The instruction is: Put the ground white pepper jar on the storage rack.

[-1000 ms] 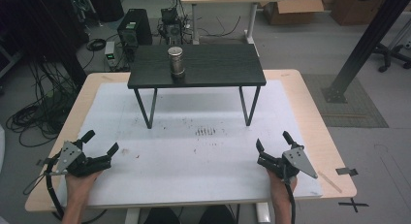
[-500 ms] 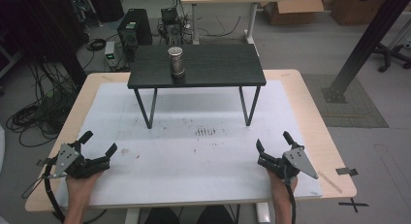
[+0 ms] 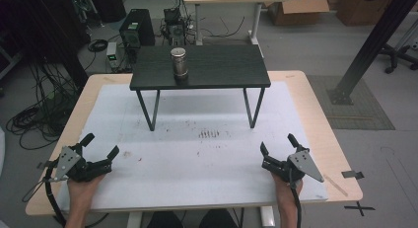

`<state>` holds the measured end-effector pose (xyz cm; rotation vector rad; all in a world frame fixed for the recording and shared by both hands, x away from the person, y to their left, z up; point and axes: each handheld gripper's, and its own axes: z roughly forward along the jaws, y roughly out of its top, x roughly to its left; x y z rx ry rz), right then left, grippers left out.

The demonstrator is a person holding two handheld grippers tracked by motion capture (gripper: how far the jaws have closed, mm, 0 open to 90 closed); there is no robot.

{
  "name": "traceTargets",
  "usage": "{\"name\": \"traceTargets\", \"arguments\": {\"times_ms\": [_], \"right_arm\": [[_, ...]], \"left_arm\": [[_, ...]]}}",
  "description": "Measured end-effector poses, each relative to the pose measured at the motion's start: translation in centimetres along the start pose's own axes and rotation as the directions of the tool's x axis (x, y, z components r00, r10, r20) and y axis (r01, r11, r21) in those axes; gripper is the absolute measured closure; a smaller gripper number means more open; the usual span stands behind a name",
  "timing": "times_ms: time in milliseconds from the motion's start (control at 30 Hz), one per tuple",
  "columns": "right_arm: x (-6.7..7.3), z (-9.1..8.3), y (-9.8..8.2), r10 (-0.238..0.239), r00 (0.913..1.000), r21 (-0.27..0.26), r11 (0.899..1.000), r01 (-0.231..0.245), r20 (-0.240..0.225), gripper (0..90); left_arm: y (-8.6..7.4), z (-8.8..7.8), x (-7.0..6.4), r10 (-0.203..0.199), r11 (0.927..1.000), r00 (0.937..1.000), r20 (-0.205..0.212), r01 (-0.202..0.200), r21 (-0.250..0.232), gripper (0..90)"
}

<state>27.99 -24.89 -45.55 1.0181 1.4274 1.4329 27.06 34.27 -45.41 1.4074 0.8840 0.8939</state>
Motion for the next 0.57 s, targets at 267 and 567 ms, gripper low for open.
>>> {"name": "traceTargets", "arguments": {"times_ms": [267,567], "right_arm": [[-0.01,-0.01,0.00,0.001,1.0000,-0.001,1.000,-0.001,0.000,3.9],[-0.01,-0.04,-0.01,0.000,1.0000,-0.005,1.000,0.000,-0.002,3.1]], "left_arm": [[0.00,0.01,0.01,-0.004,1.0000,1.0000,-0.001,0.004,-0.001,0.8],[-0.01,0.00,0.02,-0.004,1.0000,1.0000,-0.001,0.004,-0.003,0.8]]}}
